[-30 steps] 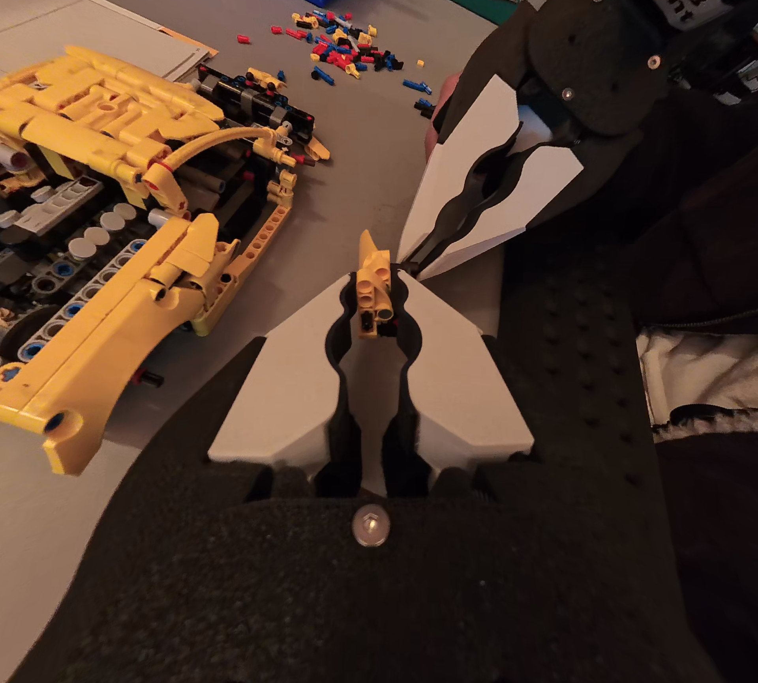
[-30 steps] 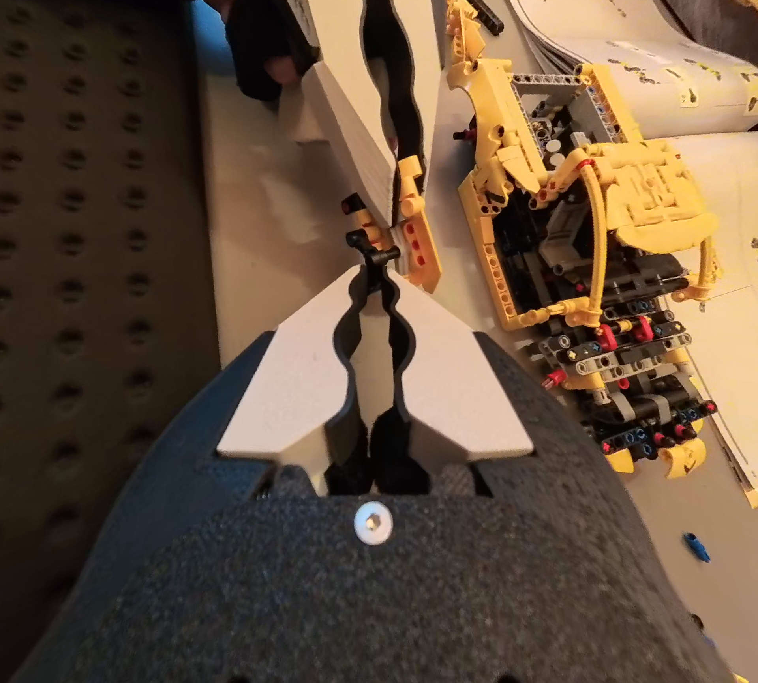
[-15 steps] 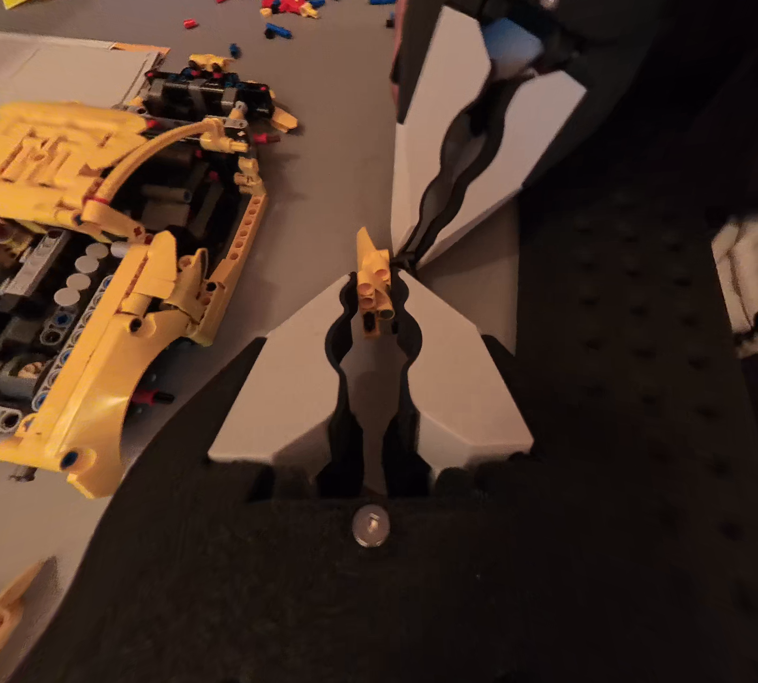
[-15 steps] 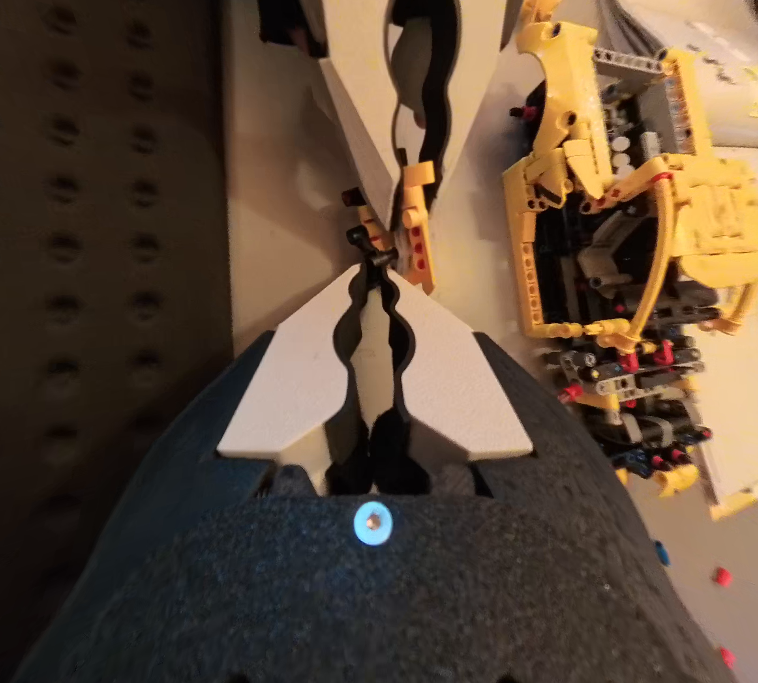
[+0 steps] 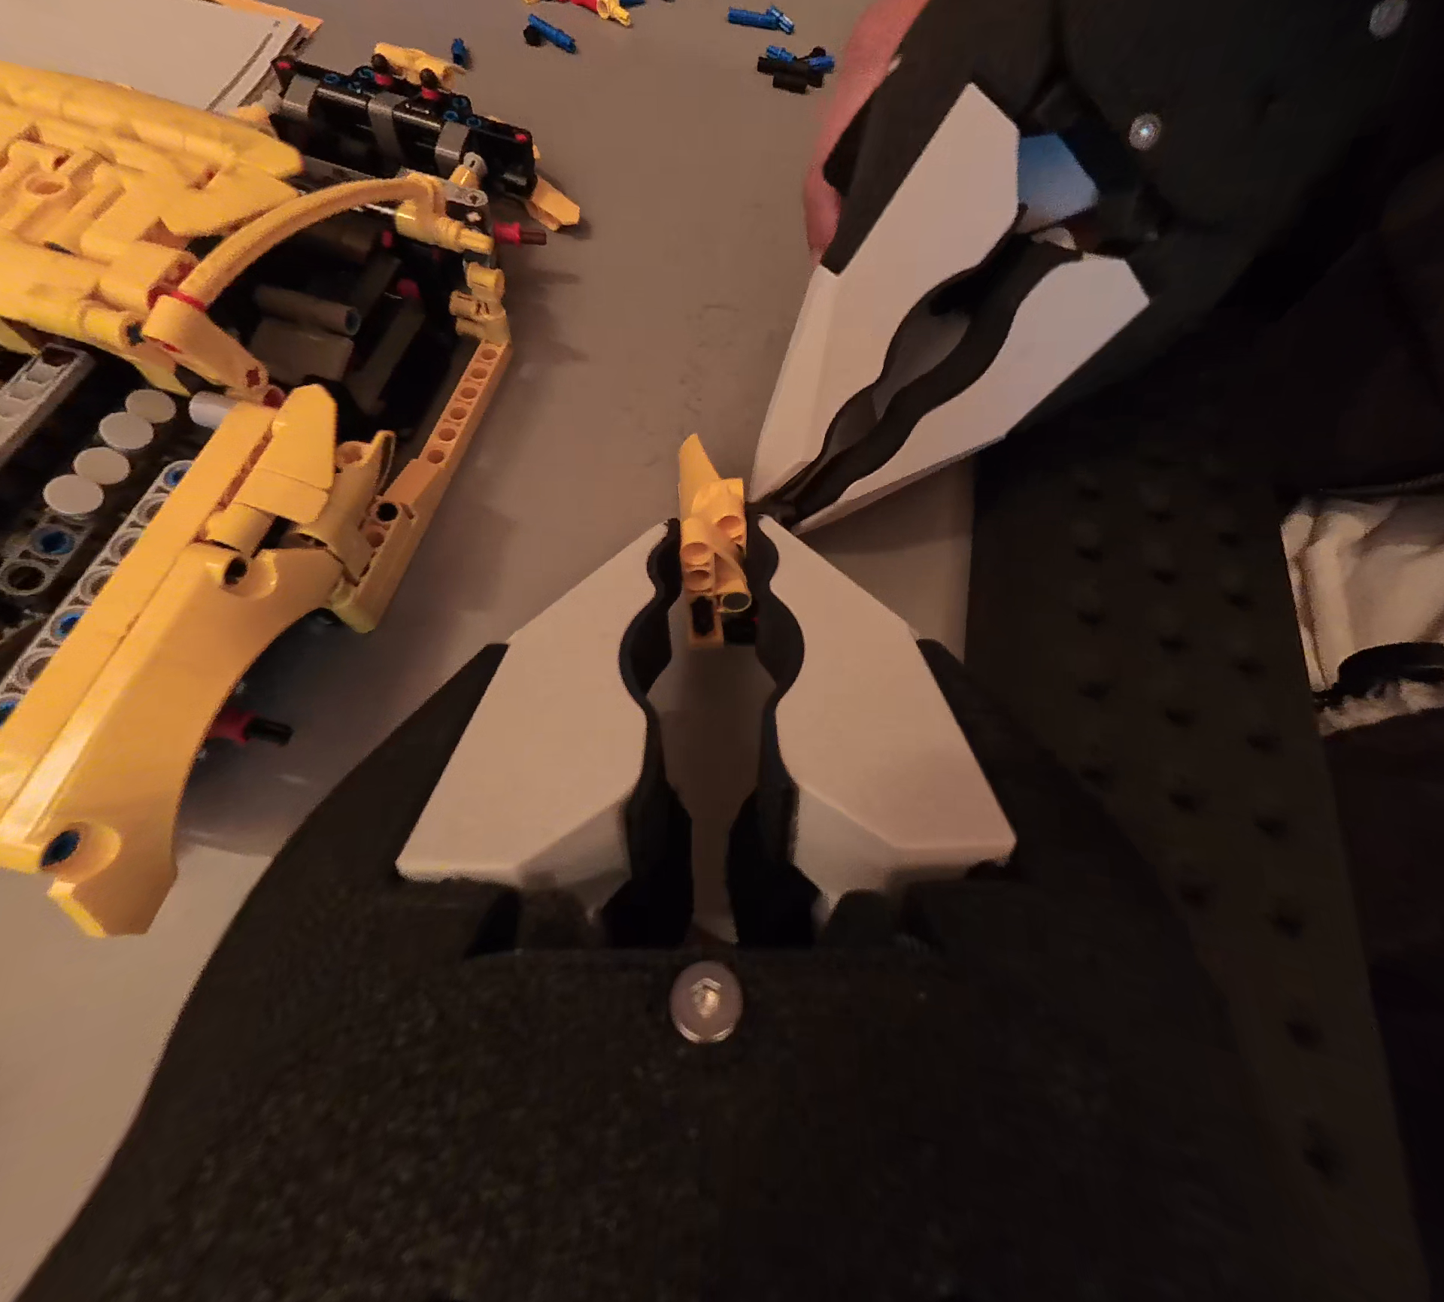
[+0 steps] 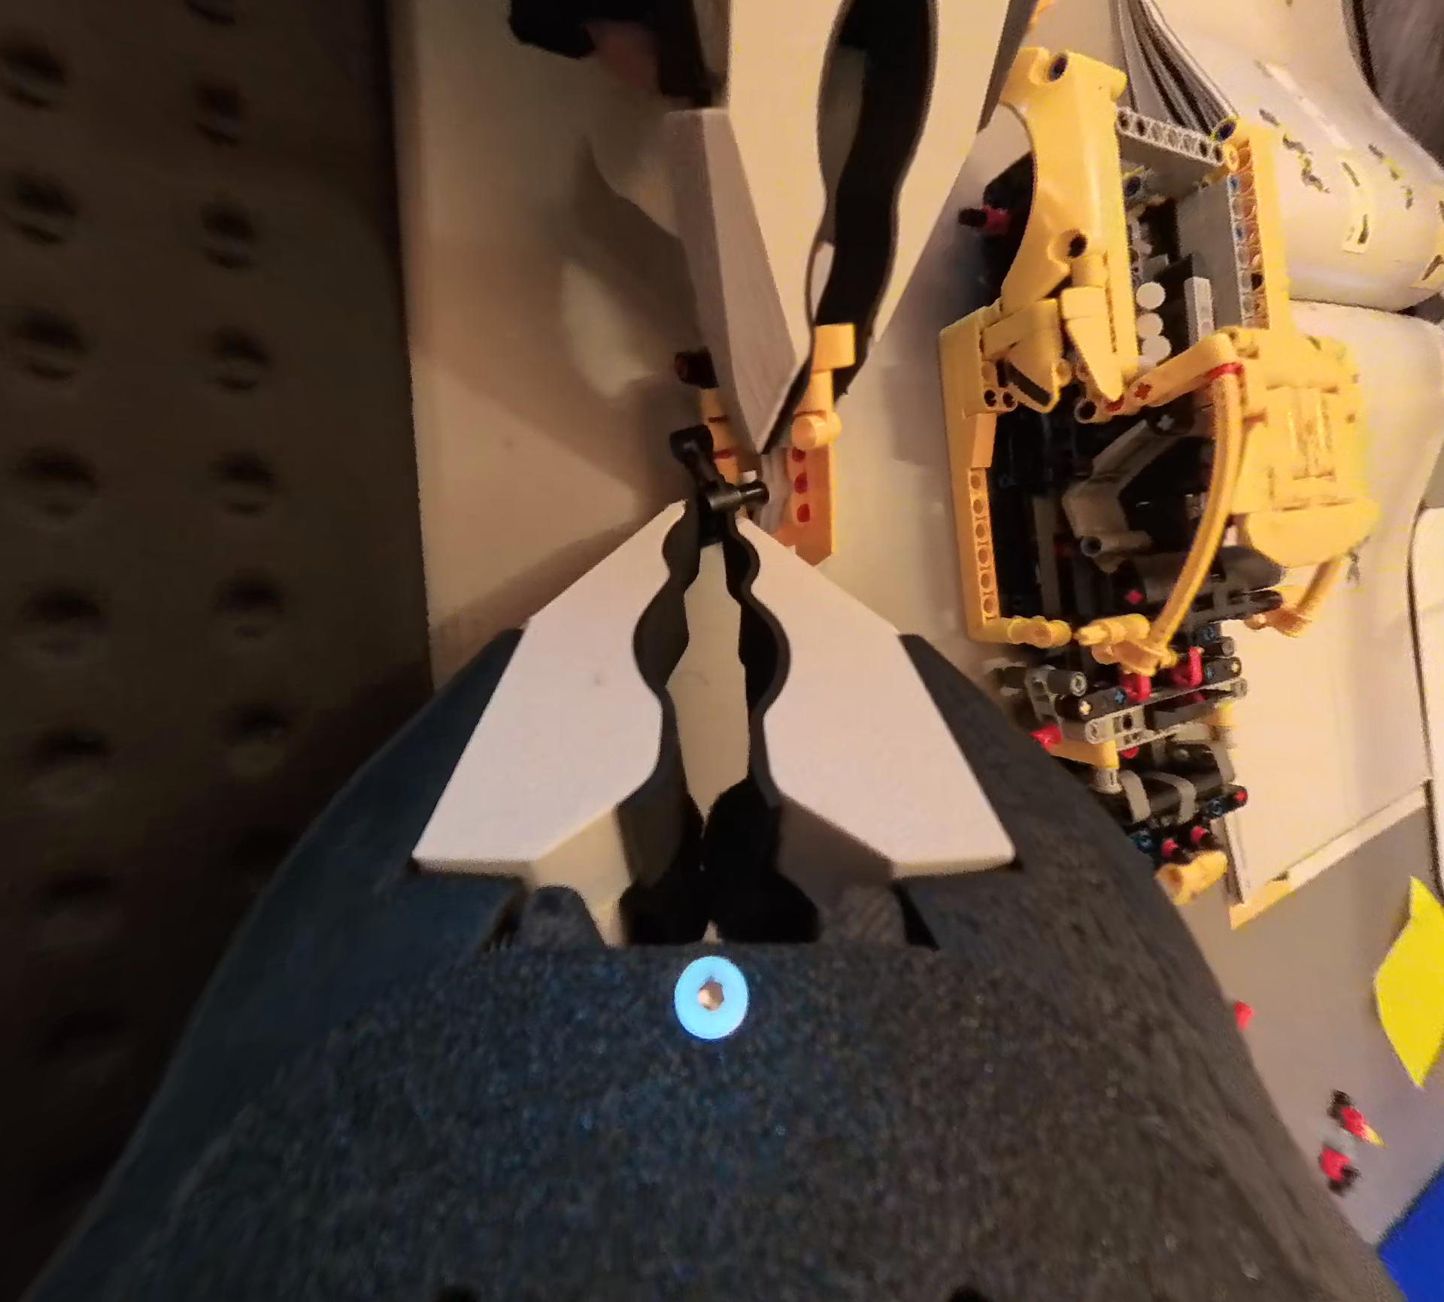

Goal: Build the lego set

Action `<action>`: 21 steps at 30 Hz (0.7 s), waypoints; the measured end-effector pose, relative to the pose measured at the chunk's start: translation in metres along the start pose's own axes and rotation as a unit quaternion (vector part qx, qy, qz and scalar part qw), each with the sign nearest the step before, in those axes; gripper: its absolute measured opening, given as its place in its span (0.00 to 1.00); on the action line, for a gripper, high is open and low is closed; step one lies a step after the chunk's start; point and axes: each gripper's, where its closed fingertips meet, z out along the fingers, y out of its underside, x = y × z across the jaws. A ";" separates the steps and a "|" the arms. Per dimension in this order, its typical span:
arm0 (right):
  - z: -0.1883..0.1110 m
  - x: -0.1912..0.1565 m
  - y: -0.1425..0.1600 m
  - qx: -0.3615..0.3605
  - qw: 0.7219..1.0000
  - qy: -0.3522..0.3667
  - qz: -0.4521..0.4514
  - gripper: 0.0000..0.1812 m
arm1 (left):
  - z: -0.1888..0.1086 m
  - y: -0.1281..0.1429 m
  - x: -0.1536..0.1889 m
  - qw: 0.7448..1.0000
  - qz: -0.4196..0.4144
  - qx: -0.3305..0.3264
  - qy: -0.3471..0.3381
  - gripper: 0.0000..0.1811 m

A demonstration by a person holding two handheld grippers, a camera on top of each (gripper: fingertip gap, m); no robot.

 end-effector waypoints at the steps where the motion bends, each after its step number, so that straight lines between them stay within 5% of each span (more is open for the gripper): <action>1: 0.000 0.001 0.000 -0.006 1.000 0.003 -0.007 0.03 | 0.000 0.001 0.000 1.000 0.001 -0.001 -0.001 0.08; 8: 0.000 0.009 0.014 -0.056 0.998 0.012 -0.019 0.00 | 0.002 0.003 0.012 0.999 0.042 -0.011 0.009 0.09; 16: -0.019 0.031 0.022 0.025 0.997 0.050 0.060 0.00 | -0.004 -0.003 -0.013 0.999 0.017 0.010 -0.050 0.08; 21: -0.031 0.028 0.019 0.125 0.979 -0.047 0.156 0.09 | -0.020 -0.007 -0.036 0.996 -0.024 0.031 -0.085 0.08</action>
